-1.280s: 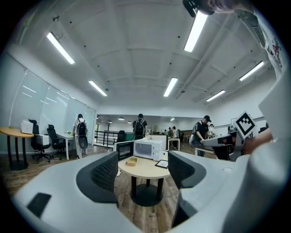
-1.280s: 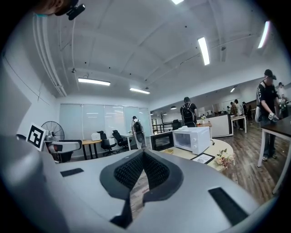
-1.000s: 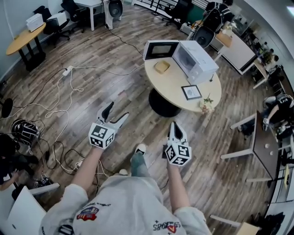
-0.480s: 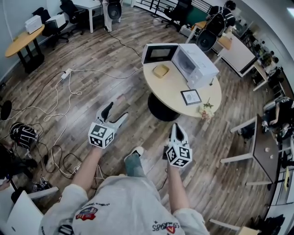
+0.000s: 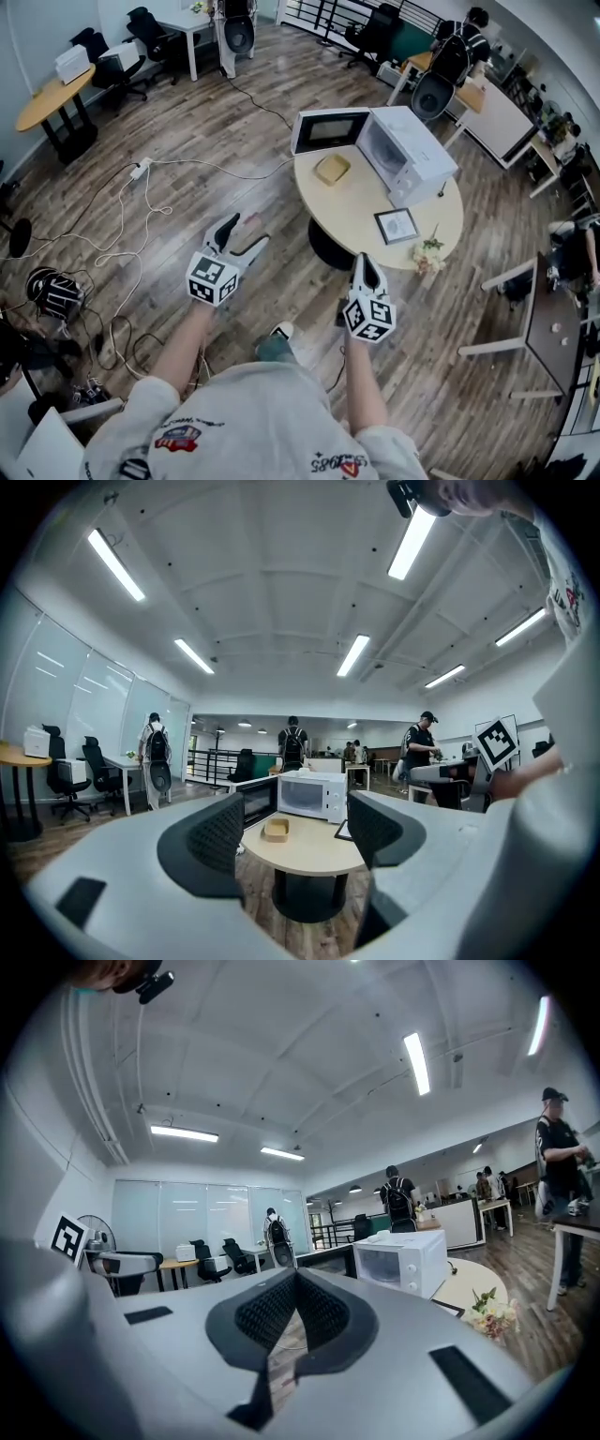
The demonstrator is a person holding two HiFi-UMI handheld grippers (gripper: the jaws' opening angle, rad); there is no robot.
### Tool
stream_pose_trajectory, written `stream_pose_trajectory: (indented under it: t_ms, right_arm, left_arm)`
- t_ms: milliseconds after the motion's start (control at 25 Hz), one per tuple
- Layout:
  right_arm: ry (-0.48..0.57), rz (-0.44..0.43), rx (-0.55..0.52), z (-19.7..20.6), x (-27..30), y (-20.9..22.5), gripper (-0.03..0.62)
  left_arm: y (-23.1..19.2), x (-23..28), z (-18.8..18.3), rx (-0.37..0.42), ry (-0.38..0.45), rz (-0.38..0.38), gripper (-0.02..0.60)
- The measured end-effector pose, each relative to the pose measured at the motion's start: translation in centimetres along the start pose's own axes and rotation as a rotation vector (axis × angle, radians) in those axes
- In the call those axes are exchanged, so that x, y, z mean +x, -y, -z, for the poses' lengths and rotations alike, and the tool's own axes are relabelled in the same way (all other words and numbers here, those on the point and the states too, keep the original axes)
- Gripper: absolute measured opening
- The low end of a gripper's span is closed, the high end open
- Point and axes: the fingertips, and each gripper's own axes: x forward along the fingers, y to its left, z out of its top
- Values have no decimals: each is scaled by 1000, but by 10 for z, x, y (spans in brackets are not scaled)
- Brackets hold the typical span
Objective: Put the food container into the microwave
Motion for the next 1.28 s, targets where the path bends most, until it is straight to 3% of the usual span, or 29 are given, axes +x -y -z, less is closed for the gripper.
stream_pose_trajectory:
  t_ms: [520,760,1280]
  right_arm:
    - [-3,15,33,-14,154,98,5]
    - [-1,74,51,-24,180,159,5]
    - [-12,190,76,-20,227,243,5]
  left_arm:
    - [-47,185,-12,13,-5,32,333]
    - [-33,265,-15,30,-25,105,333]
    - [-27,404,-2,24,-60,244,333]
